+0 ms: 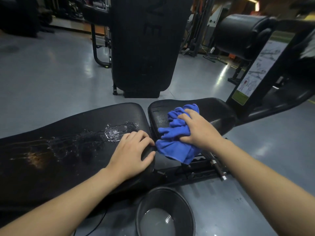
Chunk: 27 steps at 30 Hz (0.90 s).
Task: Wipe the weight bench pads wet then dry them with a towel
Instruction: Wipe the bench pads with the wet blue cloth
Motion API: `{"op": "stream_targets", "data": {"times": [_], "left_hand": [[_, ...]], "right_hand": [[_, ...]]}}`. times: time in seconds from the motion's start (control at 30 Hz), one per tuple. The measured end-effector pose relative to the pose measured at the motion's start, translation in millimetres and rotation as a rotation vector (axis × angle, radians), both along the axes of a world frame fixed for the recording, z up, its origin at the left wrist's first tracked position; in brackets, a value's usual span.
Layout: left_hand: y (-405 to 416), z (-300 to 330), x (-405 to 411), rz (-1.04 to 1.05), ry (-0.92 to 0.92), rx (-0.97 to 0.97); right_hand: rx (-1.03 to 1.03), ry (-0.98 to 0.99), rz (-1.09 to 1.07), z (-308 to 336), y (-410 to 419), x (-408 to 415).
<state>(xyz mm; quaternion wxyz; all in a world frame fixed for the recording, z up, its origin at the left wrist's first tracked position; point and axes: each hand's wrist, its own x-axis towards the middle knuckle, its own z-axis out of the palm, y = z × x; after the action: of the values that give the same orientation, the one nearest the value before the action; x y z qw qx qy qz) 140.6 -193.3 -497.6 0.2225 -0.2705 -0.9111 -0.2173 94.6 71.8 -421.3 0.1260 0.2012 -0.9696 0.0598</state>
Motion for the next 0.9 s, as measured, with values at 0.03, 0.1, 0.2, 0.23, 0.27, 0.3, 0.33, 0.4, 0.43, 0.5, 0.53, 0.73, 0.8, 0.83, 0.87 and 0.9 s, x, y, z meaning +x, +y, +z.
{"op": "stream_targets", "data": {"times": [0.03,0.1,0.2,0.23,0.27,0.3,0.33,0.4,0.43,0.5,0.53,0.73,0.8,0.83,0.87,0.9], "left_hand": [[-0.5,-0.6,-0.1,-0.005,-0.003,0.006],[-1.1,-1.1,-0.7,-0.009,-0.012,0.019],[-0.5,-1.3,-1.5,-0.008,-0.025,0.029],[-0.4,-1.4,-1.4,-0.01,-0.027,0.032],[-0.6,-1.4,-1.6,-0.013,-0.028,0.035],[-0.6,-1.7,-2.0,-0.017,-0.028,0.038],[-0.8,-2.1,-2.4,-0.021,-0.029,0.039],[-0.9,-2.7,-3.0,-0.025,-0.035,0.042],[-0.8,-3.2,-3.8,-0.027,-0.037,0.047],[-1.0,-3.6,-4.4,-0.031,-0.039,0.054],[-0.9,-3.5,-4.6,-0.031,-0.041,0.057],[1.1,-3.1,-4.9,-0.022,-0.042,0.055],[0.8,-3.0,-4.2,-0.019,-0.047,0.06],[0.9,-2.6,-4.2,-0.021,-0.049,0.062],[1.4,-2.3,-4.3,-0.024,-0.048,0.061],[1.9,-2.4,-4.5,-0.029,-0.047,0.056]], "right_hand": [[-0.002,0.001,-0.016,1.9,6.1,0.2],[-0.013,0.0,-0.045,5.5,14.5,-2.3],[-0.067,0.003,-0.093,4.1,16.7,-15.8],[-0.069,0.013,-0.117,2.3,14.2,-22.7],[-0.057,0.023,-0.14,1.1,10.3,-29.7],[-0.036,0.025,-0.165,-0.3,5.8,-37.5],[-0.007,0.025,-0.182,-0.9,0.3,-44.8],[0.038,0.012,-0.205,-0.8,-10.4,-61.2],[0.052,0.007,-0.208,-0.3,-16.2,-70.2],[0.07,-0.017,-0.214,0.7,-28.0,-87.4],[0.073,-0.028,-0.218,1.0,-34.0,-95.1],[0.041,-0.087,-0.198,-0.1,-64.6,-124.8],[0.002,-0.121,-0.151,0.3,-68.8,-125.8],[-0.016,-0.147,-0.118,1.1,-69.4,-123.8],[-0.027,-0.171,-0.079,2.7,-69.2,-119.1],[-0.041,-0.194,-0.038,3.6,-67.1,-112.9]]}}
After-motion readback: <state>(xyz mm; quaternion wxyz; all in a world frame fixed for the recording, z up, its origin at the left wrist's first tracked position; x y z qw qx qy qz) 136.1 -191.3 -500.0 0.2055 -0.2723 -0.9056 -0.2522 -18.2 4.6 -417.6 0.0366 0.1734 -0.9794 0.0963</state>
